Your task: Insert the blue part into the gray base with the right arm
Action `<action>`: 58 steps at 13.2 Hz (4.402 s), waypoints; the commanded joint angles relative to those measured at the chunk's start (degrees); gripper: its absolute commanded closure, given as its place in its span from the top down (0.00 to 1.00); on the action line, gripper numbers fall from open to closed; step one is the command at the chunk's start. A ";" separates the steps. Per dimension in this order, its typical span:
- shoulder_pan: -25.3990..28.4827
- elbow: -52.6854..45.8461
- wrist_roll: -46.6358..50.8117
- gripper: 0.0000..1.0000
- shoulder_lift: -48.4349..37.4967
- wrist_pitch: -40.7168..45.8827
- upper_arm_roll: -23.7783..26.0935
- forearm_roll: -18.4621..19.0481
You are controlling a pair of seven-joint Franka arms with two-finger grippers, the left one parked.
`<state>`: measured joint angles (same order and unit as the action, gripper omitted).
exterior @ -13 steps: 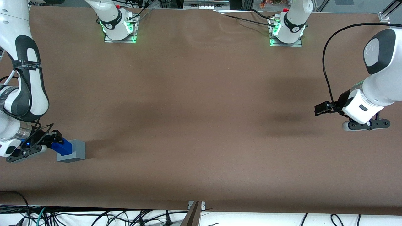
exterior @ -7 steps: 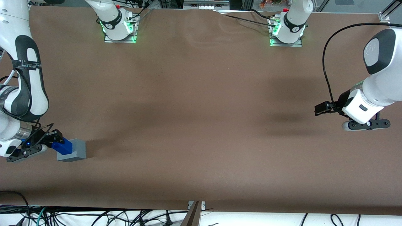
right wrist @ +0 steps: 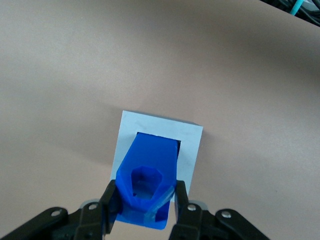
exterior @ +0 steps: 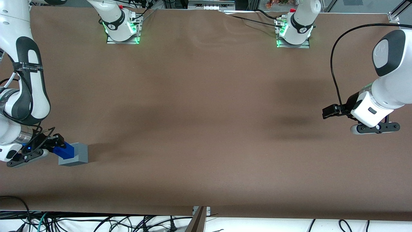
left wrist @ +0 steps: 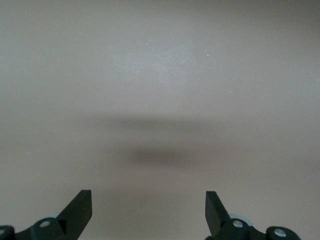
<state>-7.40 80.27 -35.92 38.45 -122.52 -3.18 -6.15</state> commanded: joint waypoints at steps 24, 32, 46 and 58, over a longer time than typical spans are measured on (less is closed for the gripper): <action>0.01 -4.24 0.06 0.98 3.83 -3.96 0.89 -1.23; 0.28 -10.12 6.95 0.99 2.78 3.15 3.25 -2.72; 8.01 -5.13 30.38 0.99 -19.52 21.18 4.14 7.47; 5.29 2.35 35.20 0.99 -28.60 30.94 4.49 8.61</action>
<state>-1.64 80.17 -3.17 12.24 -91.77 0.56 2.56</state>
